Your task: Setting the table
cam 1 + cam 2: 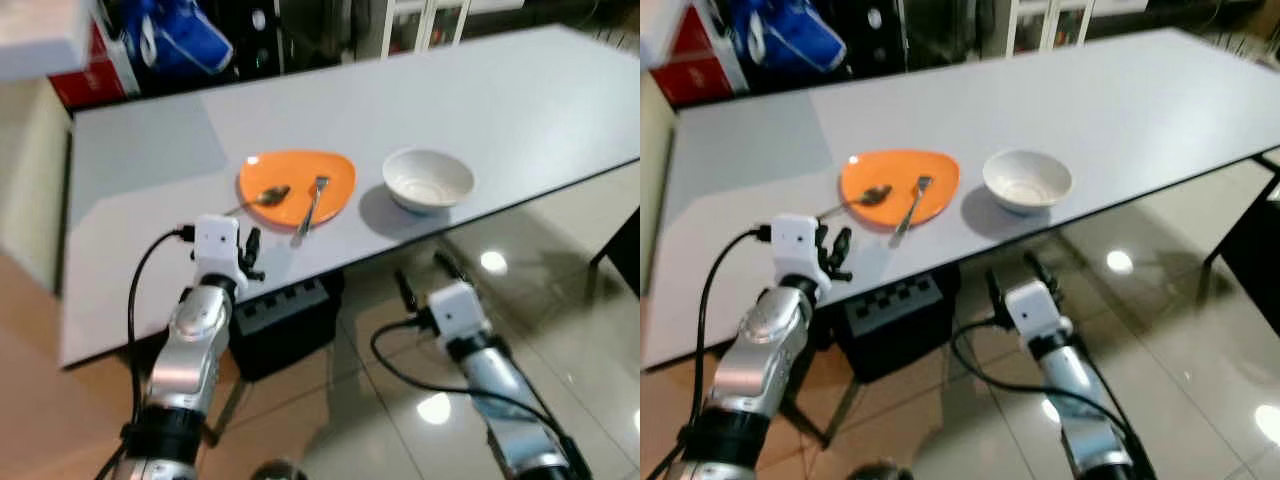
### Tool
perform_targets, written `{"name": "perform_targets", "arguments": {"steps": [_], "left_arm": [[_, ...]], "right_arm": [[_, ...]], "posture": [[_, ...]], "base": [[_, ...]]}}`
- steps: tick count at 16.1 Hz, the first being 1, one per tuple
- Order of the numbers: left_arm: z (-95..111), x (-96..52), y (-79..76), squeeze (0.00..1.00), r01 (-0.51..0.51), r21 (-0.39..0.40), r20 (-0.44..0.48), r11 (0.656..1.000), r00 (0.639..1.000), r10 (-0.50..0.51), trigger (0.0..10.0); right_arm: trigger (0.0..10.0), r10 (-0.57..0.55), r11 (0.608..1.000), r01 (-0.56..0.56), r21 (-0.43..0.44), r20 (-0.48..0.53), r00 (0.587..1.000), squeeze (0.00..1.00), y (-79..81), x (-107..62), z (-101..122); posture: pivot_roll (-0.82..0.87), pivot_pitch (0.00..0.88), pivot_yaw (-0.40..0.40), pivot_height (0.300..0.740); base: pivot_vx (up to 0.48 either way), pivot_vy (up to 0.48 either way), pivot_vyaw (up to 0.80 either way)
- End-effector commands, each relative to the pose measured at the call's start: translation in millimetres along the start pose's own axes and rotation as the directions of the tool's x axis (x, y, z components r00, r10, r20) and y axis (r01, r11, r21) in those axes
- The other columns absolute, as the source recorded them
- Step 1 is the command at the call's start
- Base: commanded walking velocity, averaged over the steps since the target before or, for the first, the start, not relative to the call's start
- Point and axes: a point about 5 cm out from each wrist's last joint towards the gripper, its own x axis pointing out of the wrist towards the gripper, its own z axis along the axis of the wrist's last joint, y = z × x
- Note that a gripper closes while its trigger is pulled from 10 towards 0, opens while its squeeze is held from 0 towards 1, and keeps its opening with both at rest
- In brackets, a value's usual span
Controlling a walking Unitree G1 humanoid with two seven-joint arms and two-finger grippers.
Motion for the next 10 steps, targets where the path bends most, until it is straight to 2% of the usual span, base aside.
{"name": "perform_targets", "arguments": {"steps": [1, 3, 4, 6, 10], "left_arm": [[4.3, 3.6, 1.3, 0.00, -0.014, 0.003, 0.017, 1.000, 1.000, 0.014, 10.0], [5.9, 8.7, 11.0, 0.00, -0.032, 0.011, 0.017, 0.999, 0.999, 0.032, 10.0], [7.4, 13.6, 17.2, 0.00, -0.045, 0.021, 0.015, 0.999, 0.999, 0.045, 10.0], [8.9, 18.0, 19.7, 0.00, -0.046, 0.025, 0.014, 0.999, 0.999, 0.046, 10.0], [9.9, 28.4, 27.9, 0.00, -0.057, 0.028, 0.007, 0.998, 0.998, 0.056, 10.0]], "right_arm": [[10.0, -0.024, 0.999, 0.024, -0.032, 0.009, 1.000, 0.00, -5.1, -11.3, -0.3], [10.0, -0.051, 0.998, 0.052, -0.043, 0.006, 0.999, 0.00, -0.2, -22.7, -4.2], [10.0, -0.071, 0.996, 0.073, -0.057, 0.044, 0.997, 0.00, 5.2, -28.2, 1.3], [10.0, -0.095, 0.993, 0.098, -0.065, 0.046, 0.994, 0.00, 13.6, -33.2, 1.3], [10.0, -0.108, 0.992, 0.110, -0.064, 0.031, 0.994, 0.00, 48.4, -54.1, 8.7]], "posture": [[-0.01, 0.038, 0.021, 0.740], [-0.02, 0.043, 0.025, 0.740], [-0.03, 0.042, 0.030, 0.740], [-0.04, 0.043, 0.039, 0.740], [-0.06, 0.047, 0.052, 0.740]], "base": [[0.000, 0.000, 0.00], [0.000, 0.000, 0.00], [0.000, 0.000, 0.00], [0.000, 0.000, 0.00], [0.000, 0.000, 0.00]]}}
